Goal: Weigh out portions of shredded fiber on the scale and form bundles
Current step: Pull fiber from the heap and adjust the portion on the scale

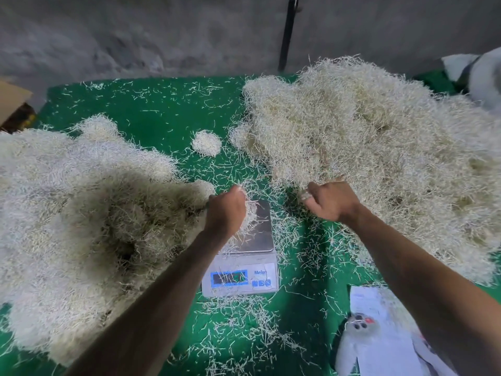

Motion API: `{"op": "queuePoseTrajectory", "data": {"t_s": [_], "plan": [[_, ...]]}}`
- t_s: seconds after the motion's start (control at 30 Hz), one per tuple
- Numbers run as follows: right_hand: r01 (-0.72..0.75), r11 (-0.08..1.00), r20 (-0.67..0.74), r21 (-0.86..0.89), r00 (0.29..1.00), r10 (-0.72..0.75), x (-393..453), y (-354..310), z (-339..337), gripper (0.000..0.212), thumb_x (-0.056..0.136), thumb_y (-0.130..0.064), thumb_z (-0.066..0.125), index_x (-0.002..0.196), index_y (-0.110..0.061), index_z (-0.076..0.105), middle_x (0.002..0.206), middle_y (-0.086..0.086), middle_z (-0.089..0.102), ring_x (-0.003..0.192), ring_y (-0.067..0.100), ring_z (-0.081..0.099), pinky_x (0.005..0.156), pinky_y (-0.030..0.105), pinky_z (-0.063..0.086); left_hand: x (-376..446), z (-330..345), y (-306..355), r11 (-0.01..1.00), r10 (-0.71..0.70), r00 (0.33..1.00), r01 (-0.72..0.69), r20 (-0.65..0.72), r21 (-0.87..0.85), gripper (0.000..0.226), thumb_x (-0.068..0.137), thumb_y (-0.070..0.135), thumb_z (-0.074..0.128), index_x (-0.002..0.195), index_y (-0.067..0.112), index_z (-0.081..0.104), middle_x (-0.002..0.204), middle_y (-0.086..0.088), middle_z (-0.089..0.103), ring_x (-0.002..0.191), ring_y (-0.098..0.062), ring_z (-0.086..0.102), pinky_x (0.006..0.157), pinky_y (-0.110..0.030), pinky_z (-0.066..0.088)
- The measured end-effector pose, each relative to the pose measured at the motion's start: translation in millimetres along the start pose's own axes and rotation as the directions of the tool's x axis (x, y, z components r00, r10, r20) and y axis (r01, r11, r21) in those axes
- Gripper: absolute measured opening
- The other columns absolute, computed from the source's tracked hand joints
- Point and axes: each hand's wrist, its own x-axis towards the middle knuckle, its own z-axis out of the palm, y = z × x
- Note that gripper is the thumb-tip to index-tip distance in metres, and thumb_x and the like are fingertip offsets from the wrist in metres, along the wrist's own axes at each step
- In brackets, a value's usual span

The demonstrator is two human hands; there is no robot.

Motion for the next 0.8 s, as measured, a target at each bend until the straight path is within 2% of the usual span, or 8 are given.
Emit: {"op": "queuePoseTrajectory", "data": {"t_s": [0.1,0.2,0.27,0.37,0.43,0.53,0.63,0.8], "plan": [[-0.021,0.998,-0.037,-0.055,0.999,0.019,1,1,11,0.081,0.091,-0.064,0.008,0.134,-0.018,0.059,0.124,0.012,0.068,0.118,0.024,0.061,0.116,0.051,0.036,1,1,3,0.990,0.058,0.994,-0.069,0.087,0.124,0.030,0.101,0.029,0.055,0.116,0.005,0.062,0.087,-0.005,0.064,0.084,-0.022,0.058,0.091,-0.039,0.040],[-0.161,0.987,-0.037,0.014,0.986,0.161,5,-13,1,0.102,0.079,-0.076,0.006,0.152,-0.015,0.043,0.156,0.014,0.045,0.144,0.032,0.039,0.125,0.054,0.017,-1,6,10,0.982,0.045,0.989,-0.070,0.142,0.178,0.053,0.095,0.049,0.060,0.136,0.017,0.053,0.127,0.002,0.062,0.120,-0.020,0.054,0.105,-0.038,0.034],[-0.185,0.981,-0.060,0.060,0.980,0.188,1,-25,-5,0.094,0.083,-0.074,0.019,0.150,-0.014,0.045,0.156,0.013,0.044,0.143,0.033,0.041,0.125,0.054,0.020,-6,3,10,0.980,0.062,0.988,-0.088,0.144,0.177,0.060,0.092,0.054,0.061,0.142,0.024,0.049,0.138,0.005,0.056,0.130,-0.019,0.049,0.112,-0.040,0.034],[-0.131,0.981,-0.148,0.143,0.977,0.152,-15,-53,0,0.051,0.098,-0.045,0.051,0.137,-0.013,0.058,0.135,0.009,0.061,0.126,0.029,0.057,0.117,0.048,0.037,-27,-6,11,0.990,0.029,0.987,-0.051,0.160,0.133,0.068,0.093,0.050,0.063,0.153,0.027,0.039,0.155,0.001,0.044,0.144,-0.023,0.039,0.122,-0.046,0.026],[-0.102,0.975,-0.159,0.196,0.978,0.134,-32,-79,8,0.037,0.100,-0.033,0.054,0.130,-0.012,0.060,0.124,0.009,0.065,0.119,0.028,0.061,0.113,0.048,0.044,-48,-11,10,0.994,0.028,0.984,-0.046,0.174,0.098,0.068,0.096,0.045,0.062,0.156,0.028,0.034,0.160,0.001,0.037,0.148,-0.021,0.033,0.124,-0.049,0.023],[-0.091,0.966,-0.155,0.242,0.979,0.131,-60,-116,22,0.036,0.101,-0.028,0.054,0.131,-0.009,0.060,0.126,0.013,0.066,0.120,0.031,0.061,0.112,0.049,0.044,-88,-18,8,0.991,0.101,0.983,-0.114,0.156,0.072,0.062,0.099,0.039,0.060,0.155,0.027,0.037,0.162,0.008,0.031,0.150,-0.014,0.026,0.126,-0.045,0.018],[-0.095,0.963,-0.170,0.253,0.975,0.141,-90,-150,37,0.034,0.101,-0.031,0.053,0.129,-0.012,0.061,0.118,0.007,0.067,0.109,0.024,0.061,0.104,0.045,0.050,-135,-21,2,0.986,0.161,0.979,-0.154,0.126,-0.065,0.050,0.095,0.027,0.066,0.144,0.027,0.053,0.151,0.011,0.048,0.138,-0.010,0.043,0.120,-0.040,0.032],[-0.003,0.976,-0.072,0.219,0.997,0.019,-151,-204,71,0.039,0.098,-0.027,0.051,0.133,-0.012,0.059,0.134,0.008,0.058,0.114,0.025,0.060,0.102,0.043,0.054,-215,-7,-29,0.990,0.009,0.953,0.034,0.302,-0.137,0.048,0.095,0.024,0.068,0.142,0.024,0.055,0.146,0.005,0.052,0.135,-0.013,0.045,0.118,-0.042,0.034]]}}
